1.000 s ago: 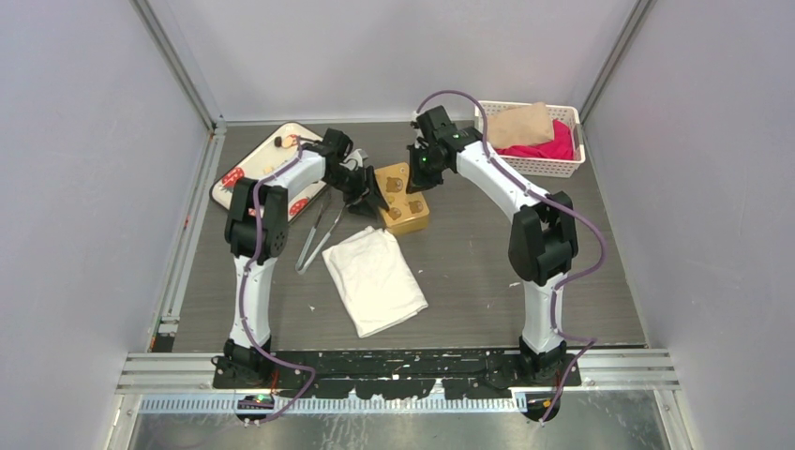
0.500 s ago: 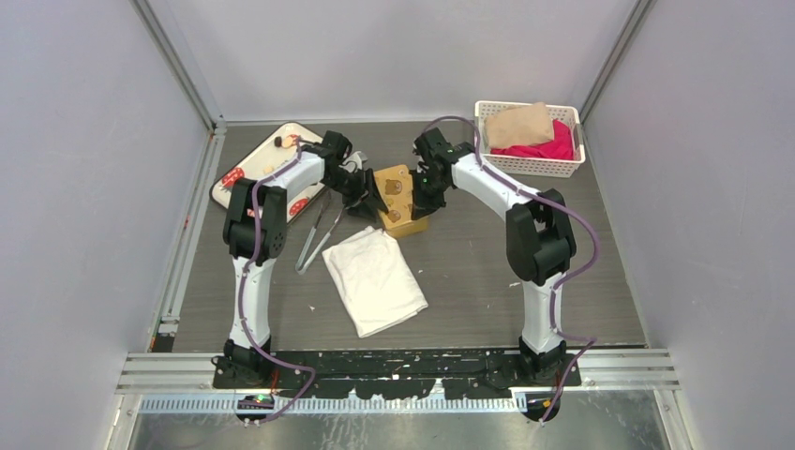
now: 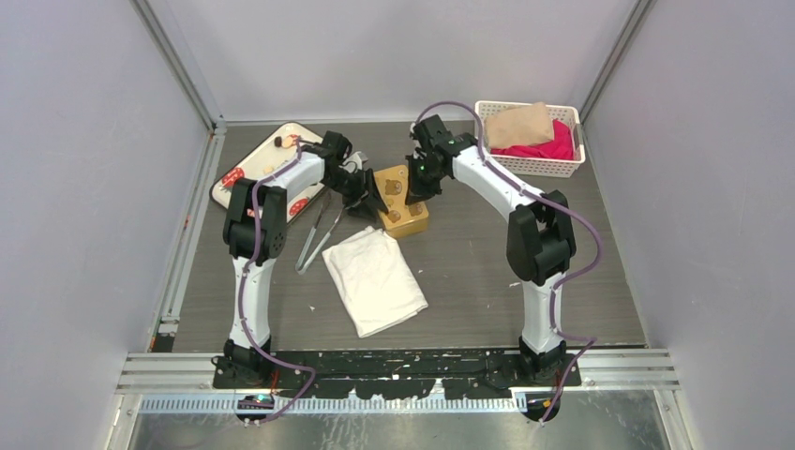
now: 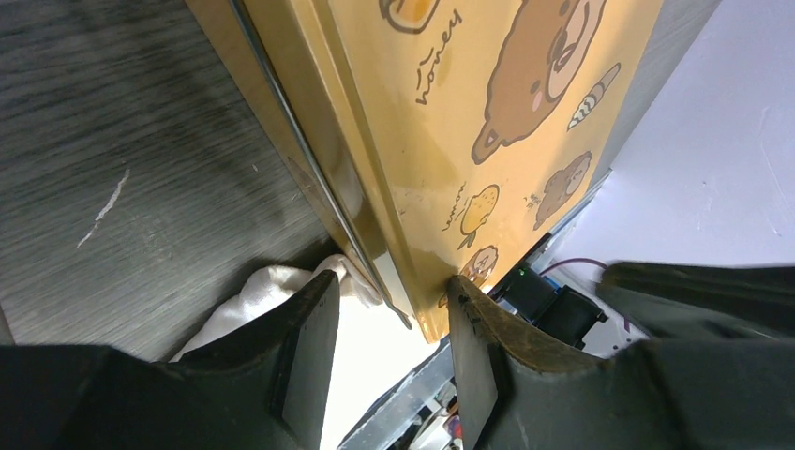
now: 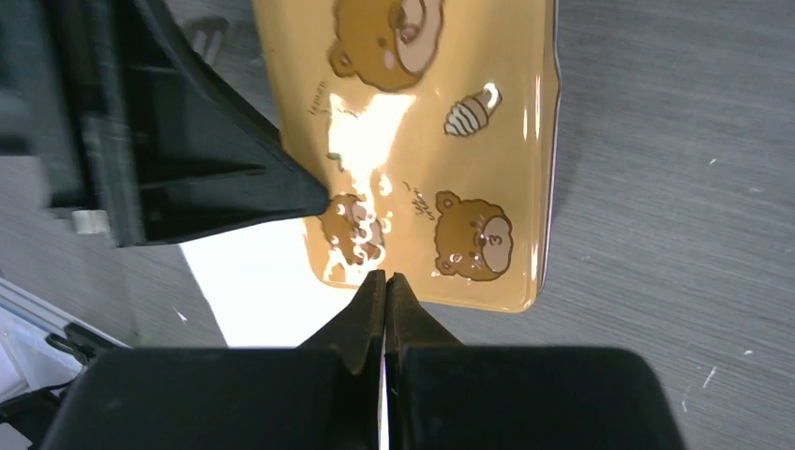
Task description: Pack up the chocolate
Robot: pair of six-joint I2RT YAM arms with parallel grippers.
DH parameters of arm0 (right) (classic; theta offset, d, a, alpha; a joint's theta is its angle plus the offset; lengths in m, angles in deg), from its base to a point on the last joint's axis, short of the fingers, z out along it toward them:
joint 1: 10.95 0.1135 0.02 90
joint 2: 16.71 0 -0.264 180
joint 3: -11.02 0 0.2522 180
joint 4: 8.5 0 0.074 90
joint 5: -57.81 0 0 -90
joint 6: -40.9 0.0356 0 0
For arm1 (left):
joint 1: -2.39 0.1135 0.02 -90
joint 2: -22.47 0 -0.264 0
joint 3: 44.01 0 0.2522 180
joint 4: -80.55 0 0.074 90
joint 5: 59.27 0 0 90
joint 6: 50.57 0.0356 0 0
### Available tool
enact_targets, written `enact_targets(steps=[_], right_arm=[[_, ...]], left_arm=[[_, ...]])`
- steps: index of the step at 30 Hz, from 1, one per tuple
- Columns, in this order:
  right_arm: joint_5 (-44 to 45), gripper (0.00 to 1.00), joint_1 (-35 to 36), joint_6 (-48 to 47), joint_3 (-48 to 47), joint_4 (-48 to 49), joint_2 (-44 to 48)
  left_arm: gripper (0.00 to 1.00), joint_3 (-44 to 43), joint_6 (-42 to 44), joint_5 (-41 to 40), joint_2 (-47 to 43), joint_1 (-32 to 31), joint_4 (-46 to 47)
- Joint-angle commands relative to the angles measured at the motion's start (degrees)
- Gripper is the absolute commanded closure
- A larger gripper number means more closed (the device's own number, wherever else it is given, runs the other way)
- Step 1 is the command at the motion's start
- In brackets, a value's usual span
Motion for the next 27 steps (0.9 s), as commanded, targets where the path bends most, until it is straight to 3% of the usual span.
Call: enact_targets(steps=[1, 6, 14, 19, 27], right_arm=[[-2.8, 0.99, 0.5, 0.3, 4.8, 0.9, -1.7], [-3.7, 0.99, 0.6, 0.0, 10.7, 2.3, 2.6], [-1.6, 0.99, 0.6, -1.3, -1.1, -2.0, 3.2], [1.4, 0.99, 0.2, -1.5, -3.8, -1.2, 2.8], [4.6, 0.99, -0.6, -3.7, 3.3, -0.6, -1.3]], left_arm=[[0.54, 1.2, 2.9, -1.5, -1.2, -0.4, -3.5], [0.54, 0.8, 2.9, -1.2, -1.1, -0.4, -3.6], [0.54, -0.7, 3.0, -1.2, -0.3, -0.4, -4.5], [0.54, -1.3, 2.9, -1.4, -0.7, -0.4, -4.7], [0.55, -2.6, 2.6, -1.7, -0.9, -0.4, -5.1]])
